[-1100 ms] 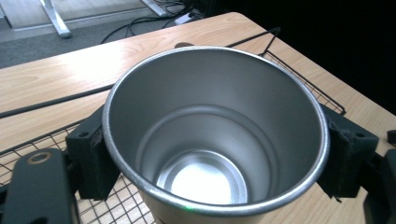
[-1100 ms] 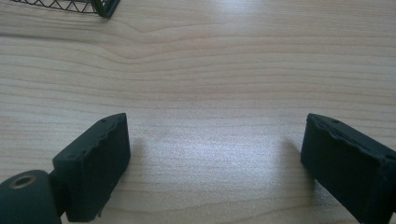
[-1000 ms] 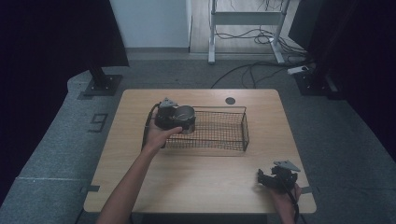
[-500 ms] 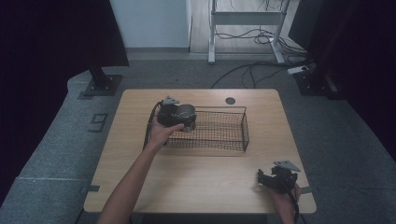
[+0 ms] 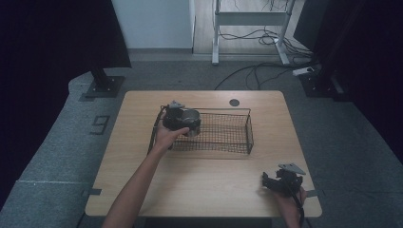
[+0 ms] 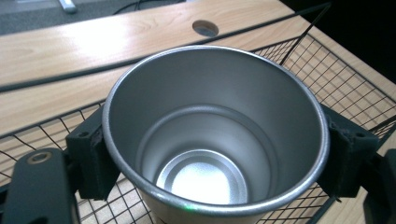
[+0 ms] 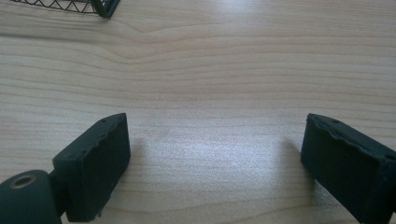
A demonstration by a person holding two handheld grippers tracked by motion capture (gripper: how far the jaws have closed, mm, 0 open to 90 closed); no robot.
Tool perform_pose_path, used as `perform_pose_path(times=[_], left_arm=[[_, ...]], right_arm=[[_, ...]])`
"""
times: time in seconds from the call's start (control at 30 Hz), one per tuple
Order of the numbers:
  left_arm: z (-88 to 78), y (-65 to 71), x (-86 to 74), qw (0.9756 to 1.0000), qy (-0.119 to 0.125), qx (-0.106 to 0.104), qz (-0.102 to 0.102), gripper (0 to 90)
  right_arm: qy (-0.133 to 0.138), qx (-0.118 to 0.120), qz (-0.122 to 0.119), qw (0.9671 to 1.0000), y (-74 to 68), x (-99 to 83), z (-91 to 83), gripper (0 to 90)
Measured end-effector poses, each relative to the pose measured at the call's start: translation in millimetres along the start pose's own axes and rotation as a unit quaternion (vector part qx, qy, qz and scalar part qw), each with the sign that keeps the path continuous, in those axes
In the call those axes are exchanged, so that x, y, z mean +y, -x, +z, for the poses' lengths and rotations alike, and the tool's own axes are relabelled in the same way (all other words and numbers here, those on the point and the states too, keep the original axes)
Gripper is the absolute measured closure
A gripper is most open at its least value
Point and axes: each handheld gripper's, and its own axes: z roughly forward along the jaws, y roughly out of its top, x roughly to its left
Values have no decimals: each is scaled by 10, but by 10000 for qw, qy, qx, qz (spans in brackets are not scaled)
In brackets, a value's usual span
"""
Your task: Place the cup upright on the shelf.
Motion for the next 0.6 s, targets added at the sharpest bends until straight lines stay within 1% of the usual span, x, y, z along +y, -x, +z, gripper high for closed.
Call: perform_pose_path(times=[0.1,0.33,0.6], left_arm=[[50,-15,-28,10000,-56,-18,-43,166],[127,-56,-67,9998,-146,13,-110,165],[207,-74,-114,9995,-291,77,-114,165]], right_arm=[[0,1,0,10000,0,0,0,82],[0,1,2,10000,0,0,0,82],[0,1,0,10000,0,0,0,82]])
